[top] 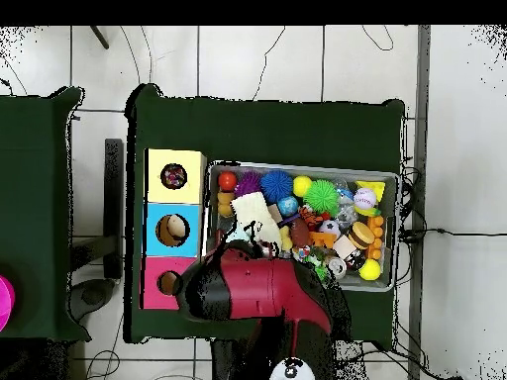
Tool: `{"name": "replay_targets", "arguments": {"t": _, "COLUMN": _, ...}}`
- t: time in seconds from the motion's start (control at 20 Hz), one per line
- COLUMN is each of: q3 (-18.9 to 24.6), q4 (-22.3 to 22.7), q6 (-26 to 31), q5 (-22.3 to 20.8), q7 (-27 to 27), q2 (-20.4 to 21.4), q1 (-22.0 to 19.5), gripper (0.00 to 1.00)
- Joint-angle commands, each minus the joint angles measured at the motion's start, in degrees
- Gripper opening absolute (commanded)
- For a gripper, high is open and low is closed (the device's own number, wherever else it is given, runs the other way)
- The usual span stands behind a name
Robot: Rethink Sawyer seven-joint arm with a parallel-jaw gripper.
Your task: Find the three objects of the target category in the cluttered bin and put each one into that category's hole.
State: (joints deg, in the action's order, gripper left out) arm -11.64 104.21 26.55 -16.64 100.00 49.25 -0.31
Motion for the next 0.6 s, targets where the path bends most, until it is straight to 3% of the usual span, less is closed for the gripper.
{"name": "replay_targets", "arguments": {"t": 0.05, "q3": 4.92, "q4": -1.8, "q6": 0.23, "q5": 1.22, "q7": 4.52, "q2": -1.31, "q1": -2.42, "gripper": 0.0}}
{"name": "replay_targets", "arguments": {"t": 0.3, "q3": 5.43, "q4": -1.06, "q6": -0.17, "q5": 1.88, "q7": 5.24, "q2": -0.96, "q1": -2.82, "gripper": 0.0}}
{"name": "replay_targets", "arguments": {"t": 0.6, "q3": 11.25, "q4": 3.97, "q6": -5.29, "q5": 9.01, "q7": 7.85, "q2": 0.92, "q1": -7.48, "gripper": 0.0}}
